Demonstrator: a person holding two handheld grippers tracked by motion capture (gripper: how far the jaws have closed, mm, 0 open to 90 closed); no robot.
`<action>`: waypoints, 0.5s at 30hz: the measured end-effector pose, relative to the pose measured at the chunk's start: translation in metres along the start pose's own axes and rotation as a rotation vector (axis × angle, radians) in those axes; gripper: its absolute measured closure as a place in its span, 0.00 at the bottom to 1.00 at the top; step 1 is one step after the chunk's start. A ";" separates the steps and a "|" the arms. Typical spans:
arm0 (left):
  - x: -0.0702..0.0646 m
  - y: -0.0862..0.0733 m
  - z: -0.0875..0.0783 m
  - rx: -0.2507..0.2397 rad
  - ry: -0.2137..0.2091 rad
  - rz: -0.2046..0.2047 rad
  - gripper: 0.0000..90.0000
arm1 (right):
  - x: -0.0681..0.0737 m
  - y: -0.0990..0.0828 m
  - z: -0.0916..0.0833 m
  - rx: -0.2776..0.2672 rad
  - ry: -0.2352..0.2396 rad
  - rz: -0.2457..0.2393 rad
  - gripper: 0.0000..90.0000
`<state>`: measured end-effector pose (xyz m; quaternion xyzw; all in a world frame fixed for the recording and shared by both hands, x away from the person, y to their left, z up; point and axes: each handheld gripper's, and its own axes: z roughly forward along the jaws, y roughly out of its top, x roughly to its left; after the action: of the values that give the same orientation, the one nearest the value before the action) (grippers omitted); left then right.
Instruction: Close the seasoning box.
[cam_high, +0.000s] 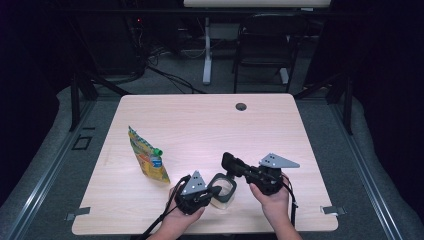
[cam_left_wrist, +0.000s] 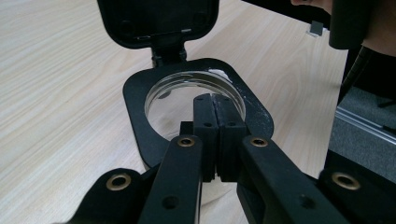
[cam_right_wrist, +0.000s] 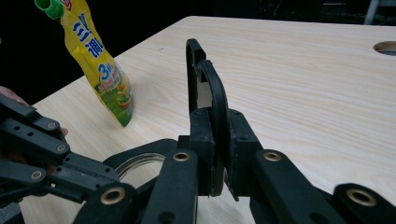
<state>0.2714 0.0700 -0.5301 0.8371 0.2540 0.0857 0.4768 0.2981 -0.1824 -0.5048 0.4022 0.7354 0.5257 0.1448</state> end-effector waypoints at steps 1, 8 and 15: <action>0.001 -0.001 -0.001 -0.001 -0.001 -0.005 0.98 | 0.001 0.001 0.003 0.000 0.001 0.001 0.91; 0.000 -0.002 -0.008 -0.004 0.037 0.031 0.91 | 0.007 0.006 0.015 -0.013 0.001 0.027 0.80; 0.009 -0.002 -0.034 -0.034 0.070 0.049 0.79 | 0.014 0.001 -0.008 -0.016 -0.050 -0.008 0.67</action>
<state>0.2654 0.1010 -0.5143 0.8315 0.2485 0.1310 0.4793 0.2839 -0.1772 -0.4977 0.4113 0.7289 0.5208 0.1684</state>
